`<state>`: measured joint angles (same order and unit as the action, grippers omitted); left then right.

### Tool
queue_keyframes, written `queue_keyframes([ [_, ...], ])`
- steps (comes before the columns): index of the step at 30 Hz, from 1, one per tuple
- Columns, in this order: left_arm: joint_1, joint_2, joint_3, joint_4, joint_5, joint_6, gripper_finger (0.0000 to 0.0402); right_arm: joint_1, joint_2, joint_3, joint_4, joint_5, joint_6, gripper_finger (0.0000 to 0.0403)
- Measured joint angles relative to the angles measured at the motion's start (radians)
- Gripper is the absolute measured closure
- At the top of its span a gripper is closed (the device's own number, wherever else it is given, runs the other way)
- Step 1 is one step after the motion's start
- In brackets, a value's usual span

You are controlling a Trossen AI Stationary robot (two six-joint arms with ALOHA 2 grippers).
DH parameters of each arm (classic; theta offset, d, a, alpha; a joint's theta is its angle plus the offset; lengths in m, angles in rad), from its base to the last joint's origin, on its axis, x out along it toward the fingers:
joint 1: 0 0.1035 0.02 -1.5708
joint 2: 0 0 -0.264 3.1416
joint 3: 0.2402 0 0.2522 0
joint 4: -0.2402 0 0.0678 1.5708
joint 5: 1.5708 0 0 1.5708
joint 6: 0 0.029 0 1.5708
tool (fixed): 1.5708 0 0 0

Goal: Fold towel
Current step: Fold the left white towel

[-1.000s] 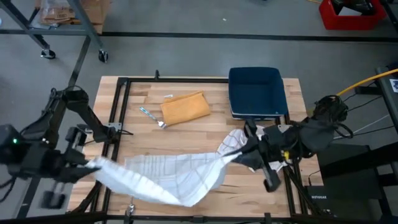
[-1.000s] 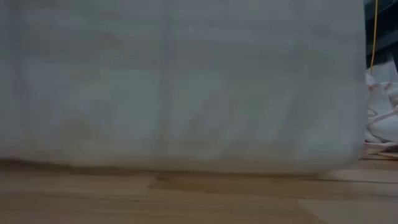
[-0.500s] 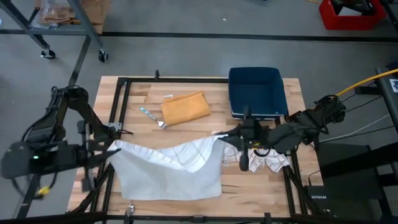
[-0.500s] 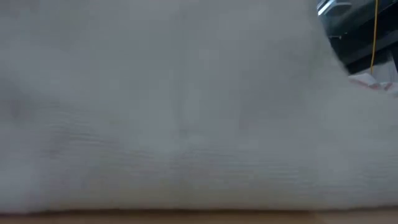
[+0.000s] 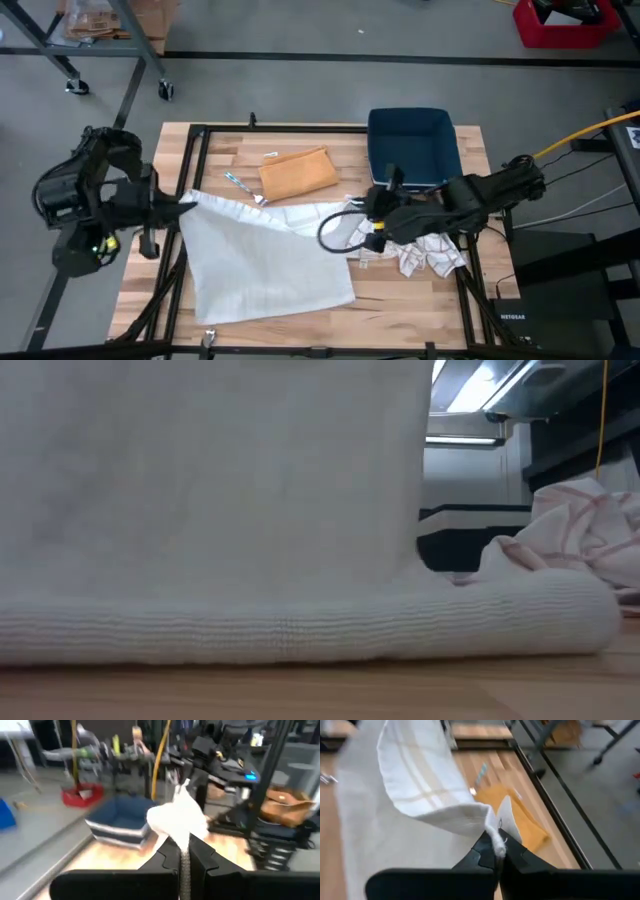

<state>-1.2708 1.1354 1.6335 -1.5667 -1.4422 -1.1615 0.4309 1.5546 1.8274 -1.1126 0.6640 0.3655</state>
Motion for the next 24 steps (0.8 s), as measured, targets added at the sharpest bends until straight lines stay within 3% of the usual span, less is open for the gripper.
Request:
queue_keyframes([
  [4,0.018,-0.025,-0.063,0.025,0.129,0.012,0.0401,-0.02,0.014,-0.089,0.007,-0.009,0.001,0.0398],
  [8,0.032,-0.031,-0.15,-0.003,0.228,-0.12,0.0401,-0.027,0.015,-0.181,0.035,-0.066,0.001,0.0398],
  [19,0.033,-0.008,-0.37,0.12,0.508,-0.369,0.0402,-0.019,0.015,-0.38,0.299,-0.407,0.057,0.0398],
  [24,0.033,0.019,-0.446,0.265,0.613,-0.371,0.0401,0.01,0.015,-0.461,0.379,-0.457,0.112,0.0398],
])
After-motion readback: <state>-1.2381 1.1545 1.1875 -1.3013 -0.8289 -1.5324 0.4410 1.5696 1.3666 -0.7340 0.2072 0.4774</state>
